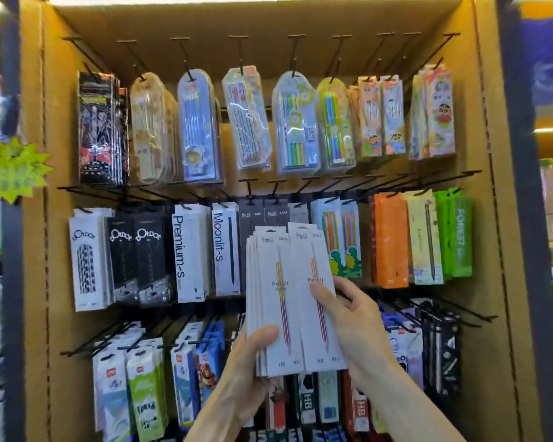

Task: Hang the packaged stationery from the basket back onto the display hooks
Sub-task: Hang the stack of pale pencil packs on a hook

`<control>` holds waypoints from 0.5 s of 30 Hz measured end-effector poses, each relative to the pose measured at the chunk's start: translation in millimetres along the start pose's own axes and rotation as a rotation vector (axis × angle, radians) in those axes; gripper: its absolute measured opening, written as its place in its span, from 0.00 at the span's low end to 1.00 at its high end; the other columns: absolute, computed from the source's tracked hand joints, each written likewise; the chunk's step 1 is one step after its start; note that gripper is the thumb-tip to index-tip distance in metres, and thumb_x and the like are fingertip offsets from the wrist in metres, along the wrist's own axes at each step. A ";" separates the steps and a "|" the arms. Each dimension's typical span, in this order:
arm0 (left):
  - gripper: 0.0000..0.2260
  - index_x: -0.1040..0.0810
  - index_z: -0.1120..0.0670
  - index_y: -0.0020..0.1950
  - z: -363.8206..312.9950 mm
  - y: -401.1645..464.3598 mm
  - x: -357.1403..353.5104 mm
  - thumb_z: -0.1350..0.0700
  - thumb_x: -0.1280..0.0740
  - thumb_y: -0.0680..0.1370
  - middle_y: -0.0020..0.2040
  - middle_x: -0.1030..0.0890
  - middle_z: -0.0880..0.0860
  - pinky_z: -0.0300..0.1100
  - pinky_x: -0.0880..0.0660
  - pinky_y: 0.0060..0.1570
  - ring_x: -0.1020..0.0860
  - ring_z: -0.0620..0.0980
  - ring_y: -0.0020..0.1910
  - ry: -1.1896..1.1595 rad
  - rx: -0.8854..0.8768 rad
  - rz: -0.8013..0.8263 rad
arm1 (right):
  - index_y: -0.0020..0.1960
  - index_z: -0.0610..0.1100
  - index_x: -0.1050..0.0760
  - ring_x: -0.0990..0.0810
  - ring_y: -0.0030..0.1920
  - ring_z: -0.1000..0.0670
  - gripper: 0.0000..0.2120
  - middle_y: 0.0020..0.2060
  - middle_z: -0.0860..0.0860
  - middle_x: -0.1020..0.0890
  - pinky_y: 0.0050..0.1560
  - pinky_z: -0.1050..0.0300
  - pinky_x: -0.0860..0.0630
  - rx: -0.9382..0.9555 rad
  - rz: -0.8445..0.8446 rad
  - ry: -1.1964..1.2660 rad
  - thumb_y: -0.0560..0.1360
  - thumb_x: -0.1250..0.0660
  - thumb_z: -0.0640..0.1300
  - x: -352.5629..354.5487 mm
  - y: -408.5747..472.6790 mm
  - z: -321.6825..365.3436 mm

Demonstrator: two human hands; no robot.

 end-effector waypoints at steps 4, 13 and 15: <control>0.42 0.24 0.53 0.70 -9.2 21.3 5.5 0.47 0.18 0.58 0.50 0.14 0.61 0.40 0.27 0.19 0.19 0.54 0.31 0.040 -0.043 -0.111 | 0.64 0.50 0.22 0.13 0.51 0.49 0.18 0.51 0.51 0.12 0.54 0.45 0.16 0.036 -0.020 -0.017 0.76 0.26 0.54 4.3 47.0 1.2; 0.39 0.23 0.54 0.68 -22.0 55.9 17.3 0.47 0.21 0.58 0.47 0.14 0.59 0.43 0.23 0.24 0.17 0.55 0.35 0.049 -0.094 -0.144 | 0.62 0.48 0.20 0.13 0.50 0.49 0.13 0.51 0.50 0.12 0.52 0.50 0.16 0.089 -0.081 -0.137 0.79 0.28 0.48 9.0 129.7 -8.6; 0.39 0.22 0.53 0.67 -22.9 62.2 18.9 0.46 0.19 0.57 0.51 0.14 0.60 0.50 0.25 0.37 0.18 0.61 0.44 0.061 -0.099 -0.149 | 0.61 0.49 0.20 0.13 0.50 0.53 0.12 0.51 0.53 0.13 0.48 0.56 0.17 0.106 -0.086 -0.154 0.79 0.28 0.49 9.7 133.9 -14.5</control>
Point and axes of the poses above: each hand's wrist, its own y-axis towards the middle knuckle, its own x-axis out of the back of the hand, z = x × y, the point moved 4 cm from there along y, towards the middle knuckle
